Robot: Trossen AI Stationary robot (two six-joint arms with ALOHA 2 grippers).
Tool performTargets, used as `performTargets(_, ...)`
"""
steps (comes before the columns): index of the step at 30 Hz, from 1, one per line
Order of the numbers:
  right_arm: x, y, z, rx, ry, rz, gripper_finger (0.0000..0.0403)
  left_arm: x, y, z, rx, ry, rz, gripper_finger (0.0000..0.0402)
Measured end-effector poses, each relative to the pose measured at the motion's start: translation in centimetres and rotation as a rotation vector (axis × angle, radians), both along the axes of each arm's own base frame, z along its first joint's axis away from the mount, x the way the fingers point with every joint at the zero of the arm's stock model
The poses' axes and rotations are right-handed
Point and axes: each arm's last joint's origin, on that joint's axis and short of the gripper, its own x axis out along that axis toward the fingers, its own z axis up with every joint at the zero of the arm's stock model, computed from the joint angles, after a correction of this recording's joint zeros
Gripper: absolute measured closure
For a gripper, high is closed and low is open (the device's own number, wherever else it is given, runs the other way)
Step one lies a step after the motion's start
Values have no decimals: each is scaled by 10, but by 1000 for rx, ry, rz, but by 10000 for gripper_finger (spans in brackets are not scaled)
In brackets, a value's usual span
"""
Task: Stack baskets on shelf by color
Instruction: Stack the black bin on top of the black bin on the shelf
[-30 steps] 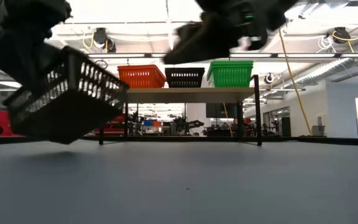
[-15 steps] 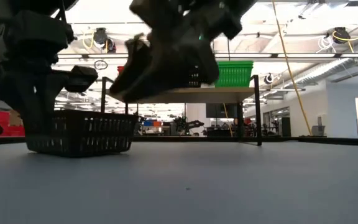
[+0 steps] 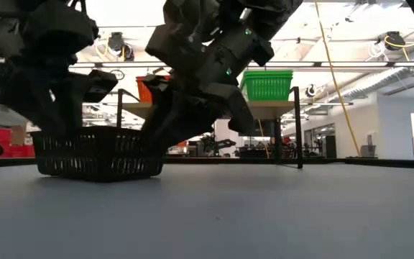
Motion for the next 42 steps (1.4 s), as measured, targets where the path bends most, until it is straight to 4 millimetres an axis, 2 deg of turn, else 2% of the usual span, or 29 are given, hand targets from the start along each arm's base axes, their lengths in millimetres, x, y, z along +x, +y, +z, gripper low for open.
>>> performTargets(5,-6,-3,17,41,15,-46,389,-6,6,15,-2,-55,120,288)
performTargets(11,-24,8,61,120,20,-98,398,-33,22,52,-10,-173,349,267)
performTargets(15,-47,17,116,186,-81,-104,398,-56,32,75,-72,-267,456,266)
performTargets(18,-68,15,164,137,-199,-186,400,-68,38,85,-116,-311,525,266)
performTargets(21,-86,-2,202,-65,-328,-386,400,-75,42,89,-154,-336,608,266)
performTargets(24,-96,-32,225,-215,-393,-572,401,-78,44,88,-159,-323,649,266)
performTargets(28,-97,-82,232,-234,-357,-721,401,-78,44,84,-139,-288,664,266)
performTargets(30,-95,-106,228,-220,-325,-782,401,-77,44,82,-128,-277,664,266)
performTargets(33,-94,-134,211,-194,-227,-826,401,-76,43,81,-125,-270,671,266)
performTargets(37,-92,-152,202,-172,-177,-804,400,-75,44,82,-148,-298,750,266)
performTargets(42,-91,-163,186,-153,-80,-780,399,-76,45,83,-159,-315,785,266)
